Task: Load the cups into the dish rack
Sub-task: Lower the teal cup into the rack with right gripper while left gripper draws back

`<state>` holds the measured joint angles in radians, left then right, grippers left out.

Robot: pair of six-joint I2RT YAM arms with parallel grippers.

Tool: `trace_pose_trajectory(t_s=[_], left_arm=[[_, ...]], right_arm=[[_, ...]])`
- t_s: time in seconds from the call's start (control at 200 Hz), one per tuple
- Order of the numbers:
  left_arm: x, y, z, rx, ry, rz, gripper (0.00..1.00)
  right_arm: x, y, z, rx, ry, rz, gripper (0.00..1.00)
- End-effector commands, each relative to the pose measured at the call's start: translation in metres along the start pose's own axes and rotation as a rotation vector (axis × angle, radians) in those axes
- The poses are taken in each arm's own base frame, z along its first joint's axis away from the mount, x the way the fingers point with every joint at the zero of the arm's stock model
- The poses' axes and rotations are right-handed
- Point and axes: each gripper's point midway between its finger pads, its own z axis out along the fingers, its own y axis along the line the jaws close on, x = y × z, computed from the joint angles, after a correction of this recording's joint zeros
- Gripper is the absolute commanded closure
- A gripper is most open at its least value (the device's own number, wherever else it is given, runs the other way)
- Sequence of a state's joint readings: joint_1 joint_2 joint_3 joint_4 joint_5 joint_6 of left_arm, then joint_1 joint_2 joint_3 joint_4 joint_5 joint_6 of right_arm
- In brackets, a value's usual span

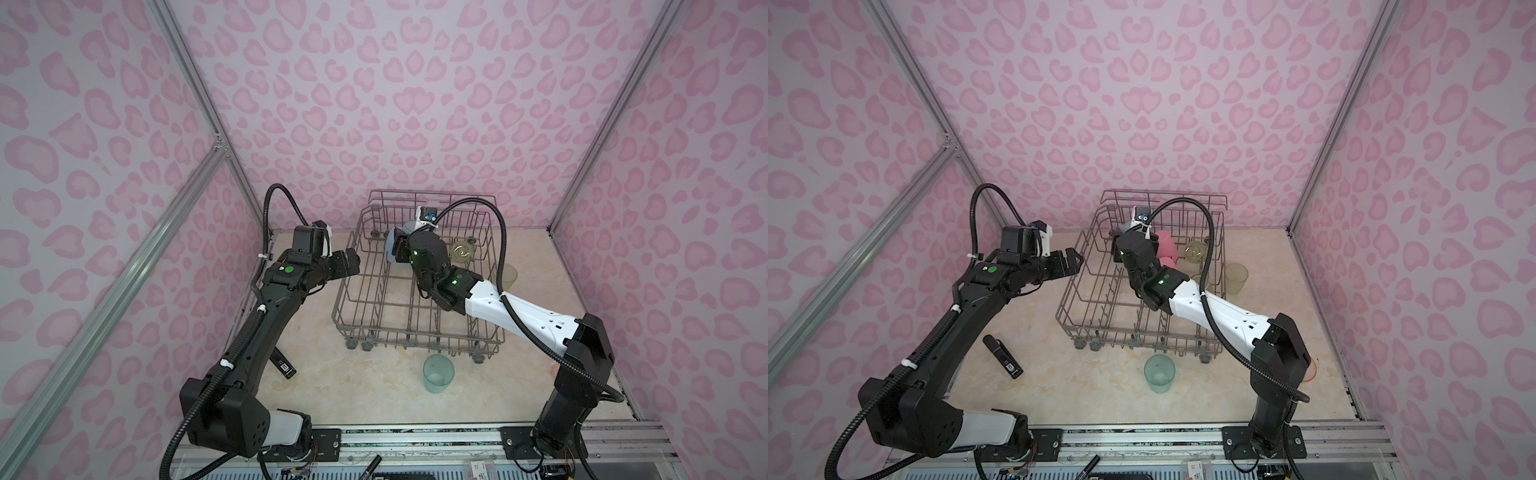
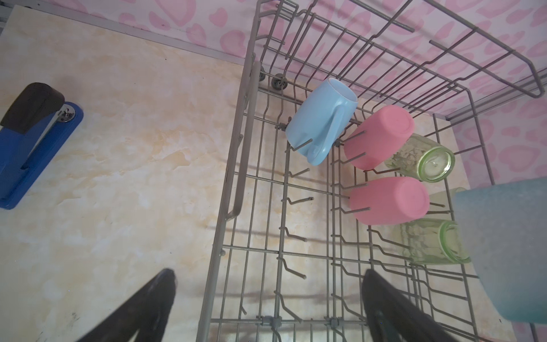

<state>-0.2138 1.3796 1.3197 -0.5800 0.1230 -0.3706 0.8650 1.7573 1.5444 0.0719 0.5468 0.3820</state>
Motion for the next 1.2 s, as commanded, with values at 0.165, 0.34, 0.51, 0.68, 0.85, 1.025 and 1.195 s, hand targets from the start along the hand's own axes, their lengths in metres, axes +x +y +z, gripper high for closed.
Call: trace_pose_trajectory(t_s=[0.165, 0.34, 0.51, 0.68, 0.85, 1.025, 1.195], left_arm=[[-0.016, 0.020, -0.010, -0.067, -0.091, 0.001, 0.00], [-0.021, 0.038, -0.015, -0.136, -0.124, -0.024, 0.00], [-0.024, 0.047, -0.017, -0.163, -0.143, -0.039, 0.00], [-0.023, 0.051, -0.014, -0.169, -0.132, -0.052, 0.01], [-0.022, 0.058, -0.010, -0.174, -0.126, -0.076, 0.01], [-0.021, 0.058, -0.006, -0.166, -0.116, -0.084, 0.02], [-0.020, 0.061, -0.006, -0.174, -0.114, -0.087, 0.02]], right_arm=[[-0.003, 0.009, 0.000, 0.022, -0.045, -0.135, 0.37], [-0.001, 0.013, 0.002, 0.019, -0.058, -0.176, 0.37], [0.003, 0.016, 0.005, 0.019, -0.067, -0.205, 0.36], [0.009, 0.017, 0.008, 0.023, -0.074, -0.226, 0.37], [0.018, 0.024, 0.014, 0.014, -0.073, -0.239, 0.37], [0.032, 0.031, 0.023, -0.005, -0.076, -0.237, 0.36], [0.049, 0.034, 0.032, -0.020, -0.086, -0.227, 0.35]])
